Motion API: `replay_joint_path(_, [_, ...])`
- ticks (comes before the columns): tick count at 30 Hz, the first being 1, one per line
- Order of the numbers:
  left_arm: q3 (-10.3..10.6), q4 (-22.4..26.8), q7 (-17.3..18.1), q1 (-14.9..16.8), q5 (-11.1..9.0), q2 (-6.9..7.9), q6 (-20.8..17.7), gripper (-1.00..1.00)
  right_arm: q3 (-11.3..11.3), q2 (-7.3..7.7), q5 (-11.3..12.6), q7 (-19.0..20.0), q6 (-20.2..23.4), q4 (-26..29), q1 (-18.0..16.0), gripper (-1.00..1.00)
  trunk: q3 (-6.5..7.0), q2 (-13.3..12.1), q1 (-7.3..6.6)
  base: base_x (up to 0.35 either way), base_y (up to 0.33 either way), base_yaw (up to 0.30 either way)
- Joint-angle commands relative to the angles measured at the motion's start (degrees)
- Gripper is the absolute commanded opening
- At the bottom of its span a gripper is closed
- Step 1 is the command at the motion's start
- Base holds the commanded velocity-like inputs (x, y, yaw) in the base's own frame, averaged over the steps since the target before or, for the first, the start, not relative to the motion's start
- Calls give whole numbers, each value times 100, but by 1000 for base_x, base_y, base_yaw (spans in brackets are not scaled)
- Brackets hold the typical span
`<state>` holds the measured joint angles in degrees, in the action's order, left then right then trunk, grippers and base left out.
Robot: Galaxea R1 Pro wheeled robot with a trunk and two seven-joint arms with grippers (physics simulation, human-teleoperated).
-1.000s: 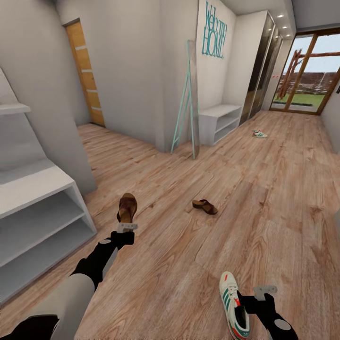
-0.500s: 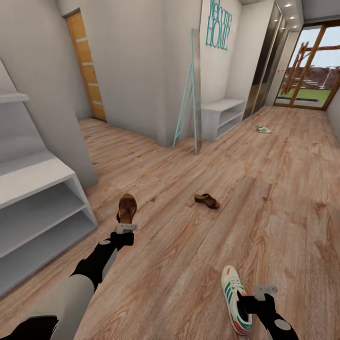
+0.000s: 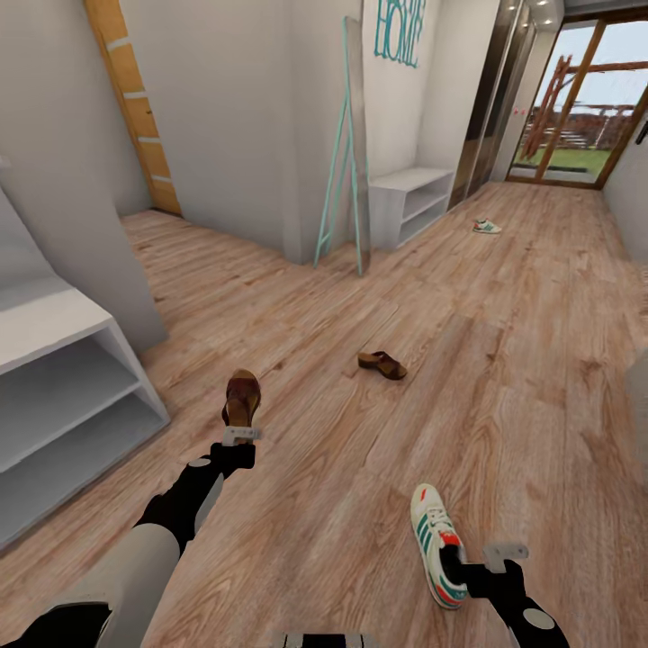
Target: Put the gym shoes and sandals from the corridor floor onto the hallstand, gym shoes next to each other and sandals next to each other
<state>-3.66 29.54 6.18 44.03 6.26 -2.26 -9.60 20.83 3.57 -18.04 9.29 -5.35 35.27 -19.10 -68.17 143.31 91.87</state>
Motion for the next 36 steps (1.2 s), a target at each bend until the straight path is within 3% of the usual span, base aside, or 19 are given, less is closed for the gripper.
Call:
replay_joint_path(1, [-39,17,49,0,77,-5,-33,-100,43,-6,-60,46,-28,-3,-6,100,-13,2,-2,0,0,-190])
replay_joint_path(18, [-30,19,49,-26,77,-2,-33,-100,15,-55,-60,43,-28,-8,-6,100,-69,2,-2,0,0,-67])
replay_joint_path(36, [-30,25,49,-17,77,-2,-33,-100,17,-67,-60,40,-28,-8,-6,100,-590,26,45,0,0,145])
